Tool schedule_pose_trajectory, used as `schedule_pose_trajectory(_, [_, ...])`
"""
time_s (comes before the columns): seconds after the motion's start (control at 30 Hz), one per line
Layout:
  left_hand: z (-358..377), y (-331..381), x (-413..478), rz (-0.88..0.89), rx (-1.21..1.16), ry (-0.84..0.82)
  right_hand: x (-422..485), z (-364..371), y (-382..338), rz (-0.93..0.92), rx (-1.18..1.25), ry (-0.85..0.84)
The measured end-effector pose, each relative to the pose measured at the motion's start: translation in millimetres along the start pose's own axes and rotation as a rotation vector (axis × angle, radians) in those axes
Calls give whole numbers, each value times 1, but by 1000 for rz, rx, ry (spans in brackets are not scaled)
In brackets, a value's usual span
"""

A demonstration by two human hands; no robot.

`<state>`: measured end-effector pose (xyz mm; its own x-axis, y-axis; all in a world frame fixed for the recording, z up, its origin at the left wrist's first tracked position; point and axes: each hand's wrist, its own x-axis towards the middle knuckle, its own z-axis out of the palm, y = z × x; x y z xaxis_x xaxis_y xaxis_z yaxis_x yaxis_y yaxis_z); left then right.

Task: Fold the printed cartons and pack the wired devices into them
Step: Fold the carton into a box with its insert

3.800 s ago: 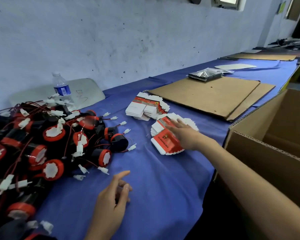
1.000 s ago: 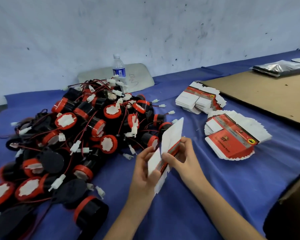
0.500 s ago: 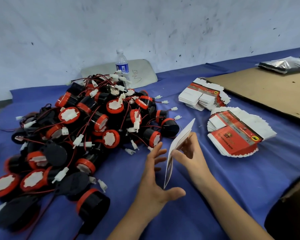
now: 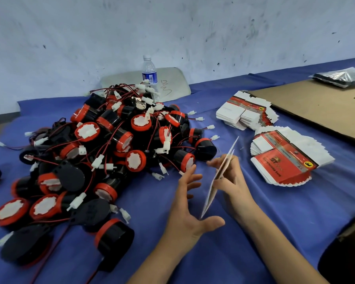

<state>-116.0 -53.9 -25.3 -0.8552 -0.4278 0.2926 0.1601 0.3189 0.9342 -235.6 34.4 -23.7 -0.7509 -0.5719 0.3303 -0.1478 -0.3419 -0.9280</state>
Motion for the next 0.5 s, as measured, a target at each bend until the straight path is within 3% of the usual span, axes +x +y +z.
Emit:
schedule_pose_trajectory(0.1, [2,1,0,28,33,-17,-2,1,3,-14,67,-98])
schedule_pose_trajectory(0.23, [2,-1,0,68,6,19,1,1,-3,-17,87,-93])
schedule_pose_trajectory(0.33, [0,-2,4,73,-86,191,-6,-1,-4,75,57,-123])
schedule_pose_trajectory(0.5, [-17,-2,12,-14,-84,471,-13,6,-13,361,91,-403])
